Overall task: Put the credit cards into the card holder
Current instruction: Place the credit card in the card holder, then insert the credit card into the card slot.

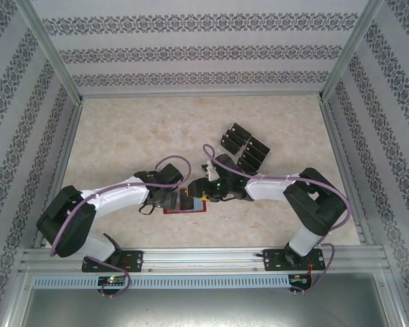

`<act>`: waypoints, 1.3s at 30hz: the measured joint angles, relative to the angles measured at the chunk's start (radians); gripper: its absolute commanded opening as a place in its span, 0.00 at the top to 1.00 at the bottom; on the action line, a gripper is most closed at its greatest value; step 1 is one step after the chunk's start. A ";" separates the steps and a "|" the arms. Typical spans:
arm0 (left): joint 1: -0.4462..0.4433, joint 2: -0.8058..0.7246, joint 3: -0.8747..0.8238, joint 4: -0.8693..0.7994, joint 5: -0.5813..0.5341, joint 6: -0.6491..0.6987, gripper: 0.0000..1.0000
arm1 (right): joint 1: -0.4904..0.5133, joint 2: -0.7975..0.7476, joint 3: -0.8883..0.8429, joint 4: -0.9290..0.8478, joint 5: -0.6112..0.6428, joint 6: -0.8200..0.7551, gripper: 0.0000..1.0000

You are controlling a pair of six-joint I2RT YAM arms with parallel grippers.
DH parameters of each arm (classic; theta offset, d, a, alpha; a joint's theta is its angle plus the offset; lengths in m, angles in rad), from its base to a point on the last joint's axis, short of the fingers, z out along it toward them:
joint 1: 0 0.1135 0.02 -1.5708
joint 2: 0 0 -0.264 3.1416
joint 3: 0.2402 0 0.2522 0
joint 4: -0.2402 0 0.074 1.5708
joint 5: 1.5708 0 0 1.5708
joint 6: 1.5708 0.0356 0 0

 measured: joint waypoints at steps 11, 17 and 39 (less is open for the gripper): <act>0.000 -0.095 0.118 -0.032 0.039 0.000 0.16 | -0.014 -0.134 0.037 -0.230 0.177 -0.125 0.74; -0.005 -0.063 0.157 -0.023 0.084 0.000 0.16 | 0.002 -0.134 0.048 -0.349 0.295 -0.193 0.85; -0.096 0.186 0.227 0.054 0.106 -0.015 0.16 | 0.026 -0.079 0.048 -0.367 0.354 -0.217 0.95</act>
